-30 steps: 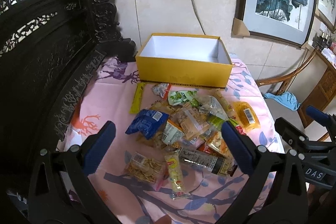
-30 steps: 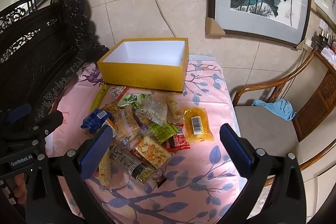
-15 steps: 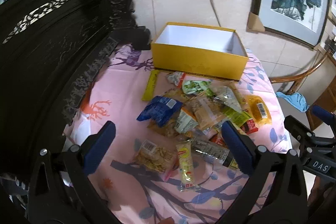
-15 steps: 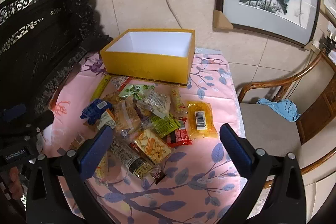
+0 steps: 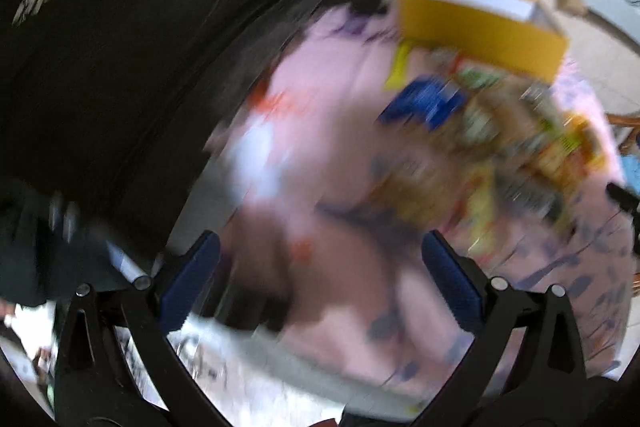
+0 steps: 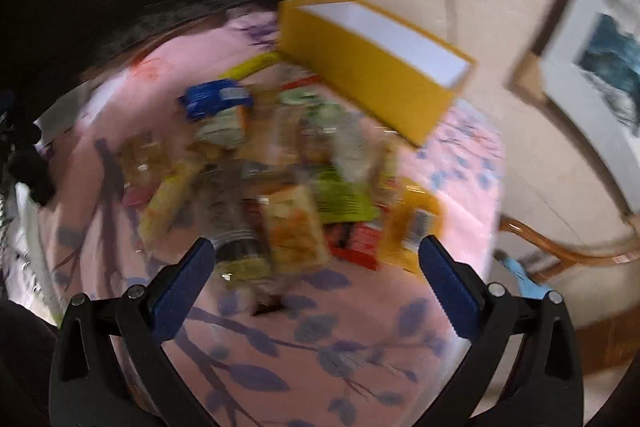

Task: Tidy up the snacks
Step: 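Lower the right tool and grasp the clear packet with dark label, then grasp the clear yellow-labelled noodle packet with the left tool while the right tool lifts its packet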

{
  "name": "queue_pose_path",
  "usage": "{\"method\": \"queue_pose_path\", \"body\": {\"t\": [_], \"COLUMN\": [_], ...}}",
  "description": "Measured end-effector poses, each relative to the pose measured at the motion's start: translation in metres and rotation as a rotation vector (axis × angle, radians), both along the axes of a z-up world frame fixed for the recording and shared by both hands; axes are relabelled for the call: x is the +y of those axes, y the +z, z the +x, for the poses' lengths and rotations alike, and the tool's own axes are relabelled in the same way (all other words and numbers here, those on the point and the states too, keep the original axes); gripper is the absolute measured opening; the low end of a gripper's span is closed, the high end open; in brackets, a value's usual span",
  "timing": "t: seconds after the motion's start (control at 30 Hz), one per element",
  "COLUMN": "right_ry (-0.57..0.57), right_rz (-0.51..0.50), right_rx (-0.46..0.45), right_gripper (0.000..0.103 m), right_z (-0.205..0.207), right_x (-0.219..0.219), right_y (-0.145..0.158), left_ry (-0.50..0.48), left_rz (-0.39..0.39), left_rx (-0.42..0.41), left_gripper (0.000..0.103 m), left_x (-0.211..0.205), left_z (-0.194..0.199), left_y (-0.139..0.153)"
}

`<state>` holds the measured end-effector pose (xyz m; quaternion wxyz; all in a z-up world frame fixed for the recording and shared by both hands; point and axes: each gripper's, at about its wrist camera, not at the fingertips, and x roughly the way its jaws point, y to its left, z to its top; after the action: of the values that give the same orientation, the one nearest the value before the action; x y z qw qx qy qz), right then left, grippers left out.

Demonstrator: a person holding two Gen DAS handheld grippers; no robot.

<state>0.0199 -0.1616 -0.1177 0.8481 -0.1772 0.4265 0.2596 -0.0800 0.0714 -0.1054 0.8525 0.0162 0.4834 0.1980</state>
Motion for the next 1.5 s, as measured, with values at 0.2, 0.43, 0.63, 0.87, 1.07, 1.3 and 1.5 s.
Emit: {"method": "queue_pose_path", "body": {"t": [0.2,0.43,0.63,0.87,1.07,1.3,1.5], "right_ry": [0.166,0.203,0.261,0.079,-0.078,-0.142,-0.184], "right_rz": [-0.013,-0.106,-0.174,-0.015,0.107,0.127,0.130], "right_rx": [0.066,0.165,0.136,0.286,0.316,0.241,0.285], "right_gripper": [0.102,0.100,0.076,0.038,0.037,0.034,0.033], "right_z": [0.019,0.021,0.034,0.046,0.032,0.008,-0.007], "right_x": [0.052,0.076,0.083,0.045,0.007,-0.028,-0.053], "right_y": [-0.044,-0.075,-0.095,-0.074,-0.056,-0.022,-0.030], "left_ry": [0.128,0.191,0.167,0.094,-0.020,-0.160,-0.244], "left_rz": [0.017,0.048,0.041,0.045,0.013,-0.101,-0.071], "left_rx": [0.159,0.210,0.194,0.135,0.079,0.038,0.054], "left_gripper": [0.101,0.101,0.101,0.101,0.101,0.101,0.101], "left_x": [0.008,-0.006,-0.013,-0.024,-0.045,-0.080,-0.111], "left_z": [-0.039,-0.054,-0.053,-0.033,-0.001,0.049,0.085], "left_y": [-0.038,-0.048,-0.044,-0.033,-0.031,-0.047,-0.075]}}
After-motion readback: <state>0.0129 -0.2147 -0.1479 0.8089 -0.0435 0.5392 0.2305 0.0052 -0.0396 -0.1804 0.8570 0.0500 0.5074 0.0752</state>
